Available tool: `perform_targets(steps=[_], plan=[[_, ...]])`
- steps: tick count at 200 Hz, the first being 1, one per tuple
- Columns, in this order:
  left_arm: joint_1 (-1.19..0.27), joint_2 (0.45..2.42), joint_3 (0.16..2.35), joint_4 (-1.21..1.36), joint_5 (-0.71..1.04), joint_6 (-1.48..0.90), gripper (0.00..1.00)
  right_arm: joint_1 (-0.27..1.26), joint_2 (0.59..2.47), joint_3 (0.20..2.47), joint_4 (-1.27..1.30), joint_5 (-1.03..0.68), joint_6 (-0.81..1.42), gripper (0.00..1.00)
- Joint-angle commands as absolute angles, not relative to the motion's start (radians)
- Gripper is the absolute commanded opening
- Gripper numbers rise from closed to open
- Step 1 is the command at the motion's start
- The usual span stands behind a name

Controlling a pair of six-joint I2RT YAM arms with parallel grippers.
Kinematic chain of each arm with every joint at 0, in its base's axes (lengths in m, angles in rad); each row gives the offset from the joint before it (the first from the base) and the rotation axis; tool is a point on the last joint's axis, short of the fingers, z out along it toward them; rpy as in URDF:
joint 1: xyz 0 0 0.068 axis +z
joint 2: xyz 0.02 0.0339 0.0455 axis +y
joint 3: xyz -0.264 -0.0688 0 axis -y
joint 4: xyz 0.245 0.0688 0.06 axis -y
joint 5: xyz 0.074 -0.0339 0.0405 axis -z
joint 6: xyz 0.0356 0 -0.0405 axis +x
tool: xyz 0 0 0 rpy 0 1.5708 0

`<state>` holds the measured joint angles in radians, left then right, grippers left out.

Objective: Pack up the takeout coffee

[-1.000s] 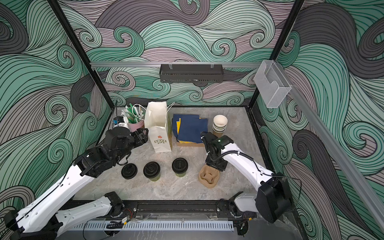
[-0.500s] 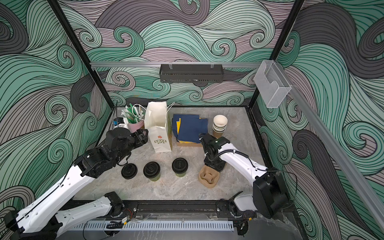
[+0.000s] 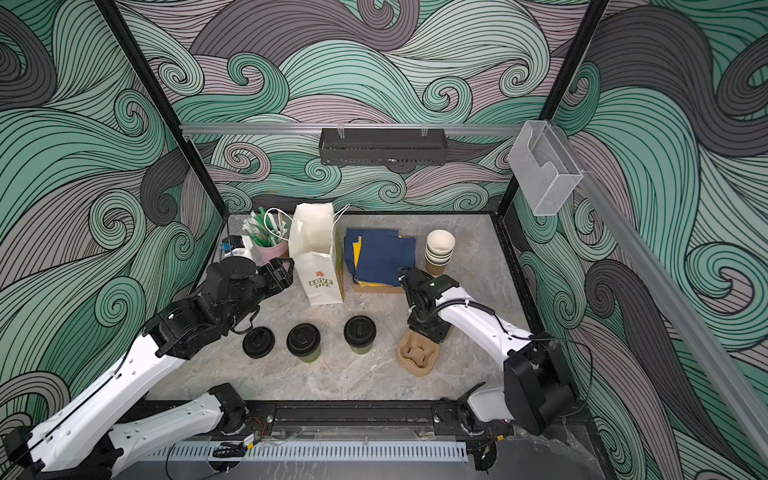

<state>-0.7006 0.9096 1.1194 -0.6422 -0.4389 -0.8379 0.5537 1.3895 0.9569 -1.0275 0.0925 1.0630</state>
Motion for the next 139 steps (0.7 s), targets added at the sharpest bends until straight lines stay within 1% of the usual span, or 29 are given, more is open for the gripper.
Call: perform_targets(steps=[1,51,92,139], plan=[[-0.692,0.896,1.114,-0.657,-0.457,-0.842,0.74,0.548,1.378,0.936,-1.027,0.118,1.086,0.46],[-0.691,0.902,1.123,-0.655,-0.458,-0.841,0.74,0.545,1.373,0.914,-1.001,0.104,1.091,0.44],[-0.691,0.898,1.125,-0.659,-0.460,-0.839,0.74,0.544,1.357,0.916,-1.001,0.102,1.087,0.37],[-0.691,0.890,1.124,-0.669,-0.463,-0.844,0.74,0.543,1.281,0.923,-1.014,0.110,1.069,0.29]])
